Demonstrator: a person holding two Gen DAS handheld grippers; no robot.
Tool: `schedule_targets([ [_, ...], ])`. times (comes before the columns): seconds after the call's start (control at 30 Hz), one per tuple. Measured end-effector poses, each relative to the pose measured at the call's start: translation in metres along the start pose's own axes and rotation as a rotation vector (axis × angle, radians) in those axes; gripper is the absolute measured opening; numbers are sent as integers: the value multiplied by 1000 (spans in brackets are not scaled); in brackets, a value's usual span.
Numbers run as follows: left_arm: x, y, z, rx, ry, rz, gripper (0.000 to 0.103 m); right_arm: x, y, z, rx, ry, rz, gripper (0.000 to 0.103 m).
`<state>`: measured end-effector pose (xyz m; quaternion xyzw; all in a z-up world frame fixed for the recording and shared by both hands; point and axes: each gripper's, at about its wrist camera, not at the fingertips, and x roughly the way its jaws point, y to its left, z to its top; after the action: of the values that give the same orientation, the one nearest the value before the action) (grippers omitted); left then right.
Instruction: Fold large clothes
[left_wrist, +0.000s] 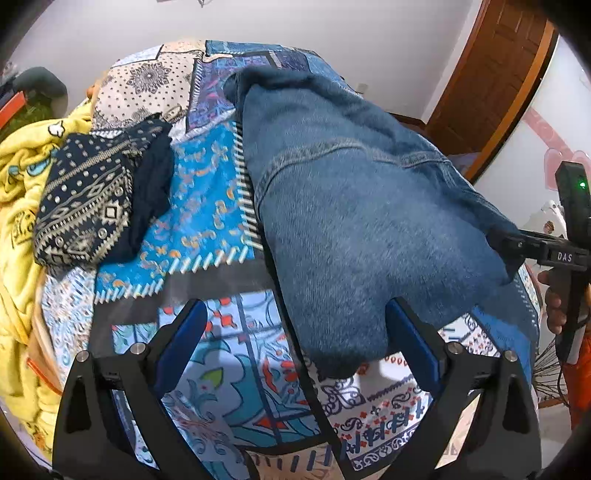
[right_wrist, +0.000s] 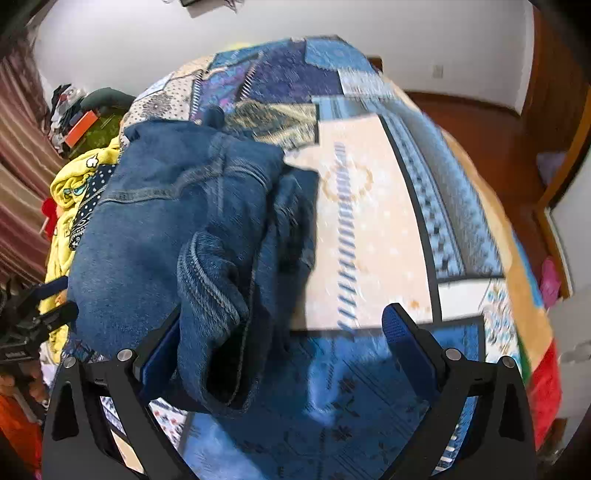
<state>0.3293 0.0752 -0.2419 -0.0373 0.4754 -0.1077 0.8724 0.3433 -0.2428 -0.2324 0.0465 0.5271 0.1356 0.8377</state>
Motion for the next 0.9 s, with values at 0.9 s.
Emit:
schedule_targets([
  [0.9,2,-4,101,115,-113,155,102,-17,39,65,-202,-77,-22,101],
])
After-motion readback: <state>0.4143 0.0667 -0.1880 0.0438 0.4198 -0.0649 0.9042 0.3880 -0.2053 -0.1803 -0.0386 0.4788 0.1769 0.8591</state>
